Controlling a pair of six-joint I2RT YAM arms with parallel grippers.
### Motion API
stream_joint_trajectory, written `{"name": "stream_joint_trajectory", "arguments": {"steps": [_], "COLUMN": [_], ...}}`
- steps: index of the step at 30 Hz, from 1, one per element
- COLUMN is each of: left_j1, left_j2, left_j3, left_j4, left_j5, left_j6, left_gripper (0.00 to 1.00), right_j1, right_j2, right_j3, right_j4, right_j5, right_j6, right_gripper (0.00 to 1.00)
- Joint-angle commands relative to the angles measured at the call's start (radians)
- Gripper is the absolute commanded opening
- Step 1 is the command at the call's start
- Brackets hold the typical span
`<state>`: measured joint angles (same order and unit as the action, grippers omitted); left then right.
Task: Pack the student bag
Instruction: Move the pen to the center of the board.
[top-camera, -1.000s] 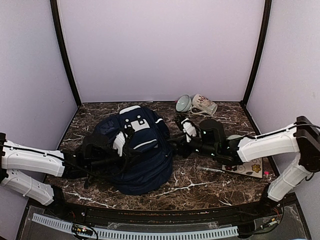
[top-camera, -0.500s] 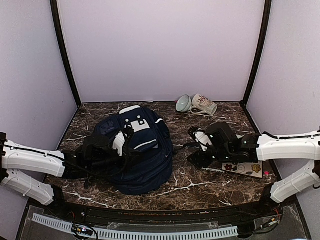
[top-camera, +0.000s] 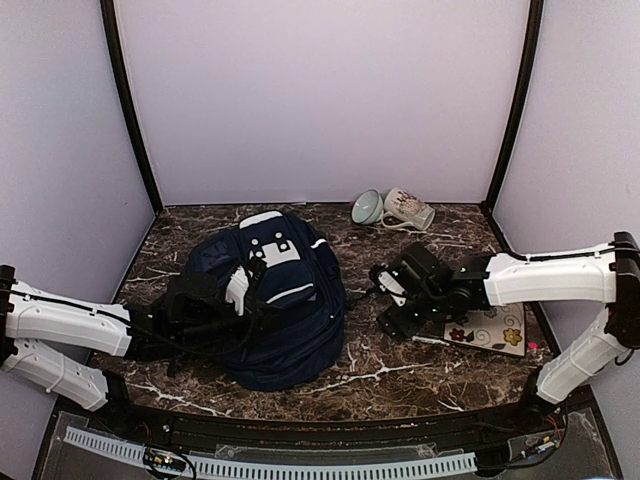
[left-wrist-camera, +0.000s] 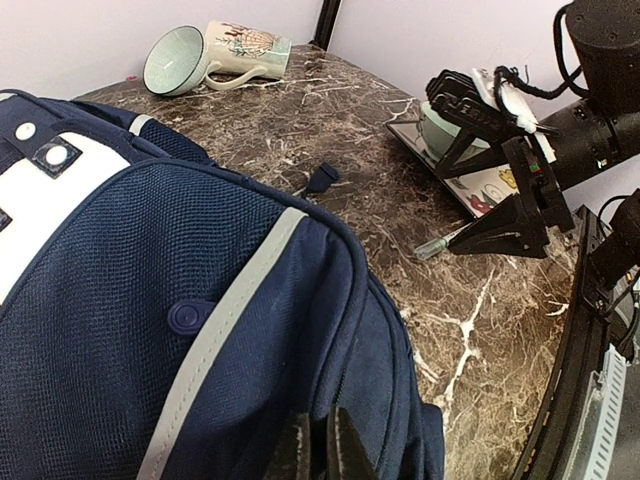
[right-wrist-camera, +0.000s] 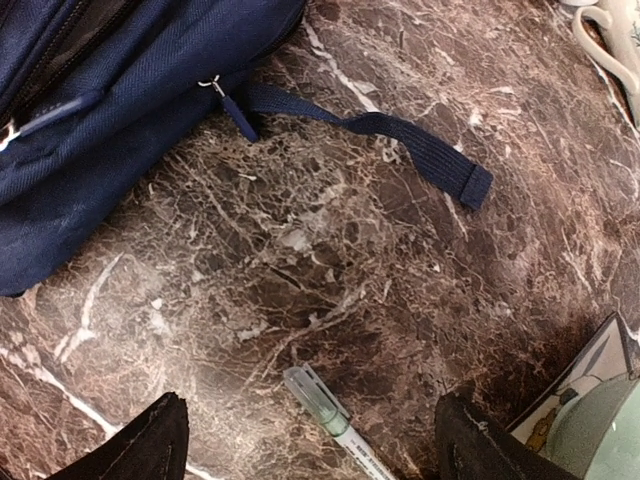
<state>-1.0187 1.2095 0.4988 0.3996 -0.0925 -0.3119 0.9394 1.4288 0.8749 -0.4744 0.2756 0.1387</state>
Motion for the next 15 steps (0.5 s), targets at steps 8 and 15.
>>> {"name": "stream_joint_trajectory", "arguments": {"steps": [8,15], "left_j1": [-0.003,-0.004], "left_j2": [-0.078,-0.084], "left_j3": [-0.044,-0.057], "left_j4": [-0.001,0.016], "left_j5": [0.045,0.089], "left_j6": [-0.035,-0.051], "left_gripper": [0.0,0.0], "right_j1": [-0.016,-0.021], "right_j2": [0.139,0.131], "right_j3": [0.044,-0.031], "right_j4": [-0.06,-0.011], "right_j5": [-0.014,-0.001], "right_j6": [0.187,0.281], "right_gripper": [0.84,0.84]}}
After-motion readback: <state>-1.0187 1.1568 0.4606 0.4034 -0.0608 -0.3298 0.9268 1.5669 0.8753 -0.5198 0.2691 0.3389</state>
